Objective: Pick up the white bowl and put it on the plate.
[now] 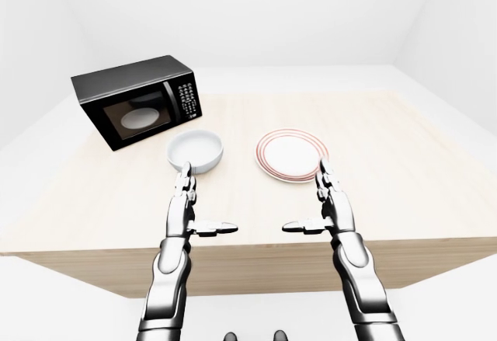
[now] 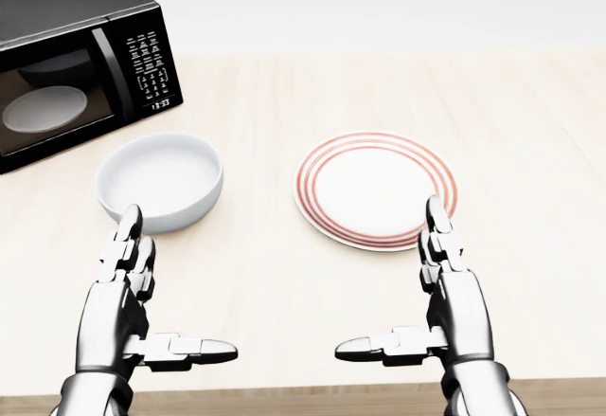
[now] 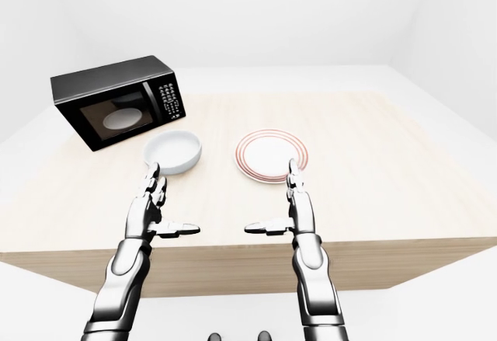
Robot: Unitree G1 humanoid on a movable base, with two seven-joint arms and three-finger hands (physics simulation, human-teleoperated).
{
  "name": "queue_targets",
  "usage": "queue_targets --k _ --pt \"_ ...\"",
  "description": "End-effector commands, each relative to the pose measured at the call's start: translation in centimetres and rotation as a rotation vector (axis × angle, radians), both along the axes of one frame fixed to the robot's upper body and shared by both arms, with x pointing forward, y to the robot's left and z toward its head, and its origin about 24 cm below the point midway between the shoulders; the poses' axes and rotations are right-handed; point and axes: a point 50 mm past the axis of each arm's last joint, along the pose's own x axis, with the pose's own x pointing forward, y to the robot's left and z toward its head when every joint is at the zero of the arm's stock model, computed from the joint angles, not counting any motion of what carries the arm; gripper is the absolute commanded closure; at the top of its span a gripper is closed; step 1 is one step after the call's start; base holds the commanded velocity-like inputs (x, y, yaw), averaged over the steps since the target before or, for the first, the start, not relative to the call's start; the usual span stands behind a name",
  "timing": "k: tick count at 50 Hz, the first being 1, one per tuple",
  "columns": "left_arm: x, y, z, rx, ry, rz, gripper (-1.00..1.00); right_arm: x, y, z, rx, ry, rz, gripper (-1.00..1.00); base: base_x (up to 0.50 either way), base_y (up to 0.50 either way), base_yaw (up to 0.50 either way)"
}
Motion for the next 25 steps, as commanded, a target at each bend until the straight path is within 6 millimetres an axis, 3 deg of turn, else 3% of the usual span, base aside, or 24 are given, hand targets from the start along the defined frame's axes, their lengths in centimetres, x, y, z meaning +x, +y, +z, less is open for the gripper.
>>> queue_targets --k 1,25 --pt "0.01 0.05 -0.04 0.003 -0.001 -0.001 -1.00 0.08 0.13 0.04 -0.006 -0.001 0.004 -1.00 0.00 0.34 0.00" --pt "-0.04 0.02 0.02 0.003 -0.001 -0.001 -1.00 -0.01 0.29 -0.13 -0.002 -0.001 0.011 -1.00 0.00 0.39 0.00"
